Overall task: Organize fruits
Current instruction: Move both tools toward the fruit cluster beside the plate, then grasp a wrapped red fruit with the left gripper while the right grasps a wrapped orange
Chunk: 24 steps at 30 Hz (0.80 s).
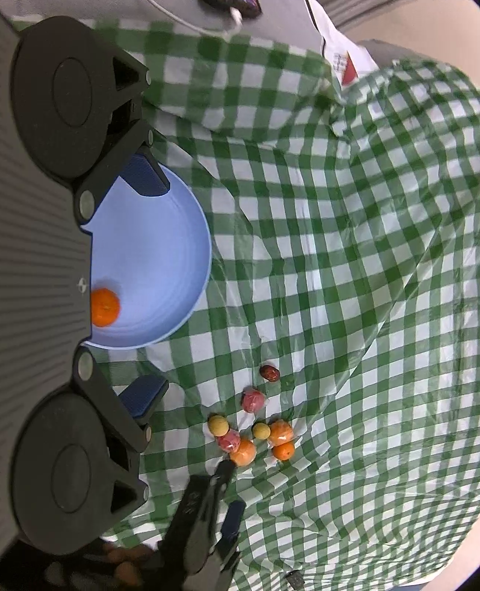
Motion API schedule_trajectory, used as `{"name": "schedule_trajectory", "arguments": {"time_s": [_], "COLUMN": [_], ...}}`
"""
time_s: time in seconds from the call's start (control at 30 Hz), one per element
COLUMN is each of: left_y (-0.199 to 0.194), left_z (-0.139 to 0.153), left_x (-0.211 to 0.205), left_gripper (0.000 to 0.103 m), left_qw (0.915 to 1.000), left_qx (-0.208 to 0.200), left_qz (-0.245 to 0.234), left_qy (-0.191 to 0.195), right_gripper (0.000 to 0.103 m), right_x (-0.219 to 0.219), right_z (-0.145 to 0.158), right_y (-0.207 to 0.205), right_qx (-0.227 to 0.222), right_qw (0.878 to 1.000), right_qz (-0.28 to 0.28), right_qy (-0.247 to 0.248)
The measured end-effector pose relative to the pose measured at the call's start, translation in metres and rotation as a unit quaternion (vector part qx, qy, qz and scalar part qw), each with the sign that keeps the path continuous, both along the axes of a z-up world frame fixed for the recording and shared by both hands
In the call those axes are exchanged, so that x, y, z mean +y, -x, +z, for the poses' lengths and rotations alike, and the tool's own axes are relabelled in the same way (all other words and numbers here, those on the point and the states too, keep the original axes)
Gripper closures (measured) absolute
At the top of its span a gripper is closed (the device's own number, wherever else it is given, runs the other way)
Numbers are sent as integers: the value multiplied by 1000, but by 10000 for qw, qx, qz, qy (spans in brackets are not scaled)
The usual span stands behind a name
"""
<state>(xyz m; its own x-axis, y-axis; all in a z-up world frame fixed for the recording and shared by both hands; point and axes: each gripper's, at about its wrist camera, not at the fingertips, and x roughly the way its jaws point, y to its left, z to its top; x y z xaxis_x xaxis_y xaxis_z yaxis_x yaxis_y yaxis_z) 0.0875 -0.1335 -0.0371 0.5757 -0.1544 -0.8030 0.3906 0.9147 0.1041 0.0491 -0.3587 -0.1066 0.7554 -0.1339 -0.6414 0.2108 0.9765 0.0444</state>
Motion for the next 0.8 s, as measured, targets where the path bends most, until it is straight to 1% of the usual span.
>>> {"name": "schedule_trajectory", "arguments": {"time_s": [0.07, 0.1, 0.2, 0.3, 0.37, 0.4, 0.43, 0.47, 0.5, 0.53, 0.6, 0.63, 0.67, 0.7, 0.73, 0.8], "left_y": [-11, -16, -34, -54, -68, -76, -84, -90, -97, -103, -113, -118, -123, -129, -133, -143], "left_z": [-7, -10, -20, -26, -30, -32, -34, -36, -38, -42, -51, -57, -63, -70, -75, -88], "left_x": [-9, -13, -30, -50, -65, -73, -80, -87, -94, -101, -115, -122, -129, -137, -142, -152], "left_gripper": [0, 0, 0, 0, 0, 0, 0, 0, 0, 0, 0, 0, 0, 0, 0, 0], "left_qw": [10000, 10000, 9998, 9997, 9994, 9992, 9990, 9987, 9984, 9981, 9968, 9958, 9949, 9940, 9935, 9922], "left_qx": [33, 50, 157, 208, 264, 311, 351, 379, 402, 441, 604, 702, 791, 869, 925, 1064], "left_qz": [-19, -31, -81, -146, -160, -152, -138, -133, -136, -146, -220, -267, -305, -320, -320, -266], "left_qy": [-31, -47, -62, 31, 136, 193, 248, 310, 366, 401, 483, 521, 553, 578, 582, 594], "right_gripper": [45, 46, 48, 48, 50, 52, 55, 55, 55, 55, 55, 57, 57, 57, 57, 55], "right_x": [-13, -20, -30, -38, -42, -46, -53, -58, -59, -58, -53, -49, -45, -43, -44, -52], "right_z": [-12, -18, -37, -45, -47, -46, -43, -42, -43, -45, -48, -51, -52, -53, -53, -56], "right_y": [-17, -24, -45, -59, -69, -71, -66, -60, -56, -53, -49, -50, -48, -49, -51, -58], "right_qx": [81, 108, 342, 188, 265, 286, 128, -6, -1, 4, 48, 136, 25, 6, -1, 35], "right_qw": [9998, 9998, 9994, 9997, 9995, 9995, 9993, 9990, 9995, 9999, 9983, 9966, 9955, 9941, 9936, 9954], "right_qz": [-172, -188, 45, 166, 134, 28, -143, -243, -177, 62, 573, 813, 932, 1024, 1057, 937], "right_qy": [56, 44, 94, -74, -75, -163, -335, -381, -255, -146, -125, -44, 176, 353, 399, 205]}}
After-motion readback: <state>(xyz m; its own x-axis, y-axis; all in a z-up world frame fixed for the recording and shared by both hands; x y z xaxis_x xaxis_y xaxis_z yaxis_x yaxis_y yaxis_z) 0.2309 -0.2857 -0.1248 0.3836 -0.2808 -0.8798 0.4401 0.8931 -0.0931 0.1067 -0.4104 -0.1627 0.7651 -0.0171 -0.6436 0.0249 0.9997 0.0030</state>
